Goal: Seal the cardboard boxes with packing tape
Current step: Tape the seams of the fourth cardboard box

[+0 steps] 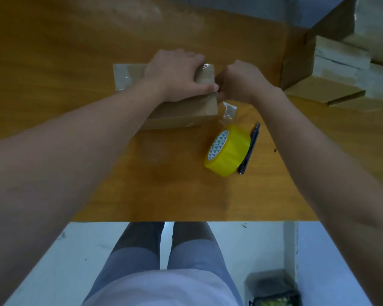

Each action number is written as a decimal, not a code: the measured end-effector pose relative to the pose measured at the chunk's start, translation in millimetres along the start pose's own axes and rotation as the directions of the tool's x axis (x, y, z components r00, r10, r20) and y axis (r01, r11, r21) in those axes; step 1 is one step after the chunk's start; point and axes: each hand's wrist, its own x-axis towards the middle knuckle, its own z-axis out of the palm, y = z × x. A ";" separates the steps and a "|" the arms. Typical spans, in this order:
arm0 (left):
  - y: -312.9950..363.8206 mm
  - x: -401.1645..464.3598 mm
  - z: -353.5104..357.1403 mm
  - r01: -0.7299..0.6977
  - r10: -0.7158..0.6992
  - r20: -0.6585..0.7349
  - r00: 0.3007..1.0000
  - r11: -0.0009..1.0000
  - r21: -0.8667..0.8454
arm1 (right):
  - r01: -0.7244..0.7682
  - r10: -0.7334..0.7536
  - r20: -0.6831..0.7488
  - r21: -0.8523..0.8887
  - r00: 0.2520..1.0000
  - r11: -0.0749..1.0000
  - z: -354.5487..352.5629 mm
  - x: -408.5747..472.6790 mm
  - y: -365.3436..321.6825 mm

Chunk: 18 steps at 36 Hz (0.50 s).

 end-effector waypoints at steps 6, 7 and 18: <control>1.8 -9.7 -10.5 0.111 -0.123 -0.022 0.992 0.949 -0.294 | -0.109 0.106 0.023 0.224 0.994 0.968 7.7 -12.5 12.1; 2.0 -13.5 -12.5 0.113 -0.152 -0.073 0.986 0.915 -0.388 | -0.123 0.132 -0.017 0.270 0.991 0.955 8.1 -14.5 14.2; 11.2 -97.4 -32.9 0.398 -0.482 -0.443 0.756 0.875 -0.274 | 0.061 0.038 -0.118 0.734 0.992 0.677 -12.7 -2.0 -30.8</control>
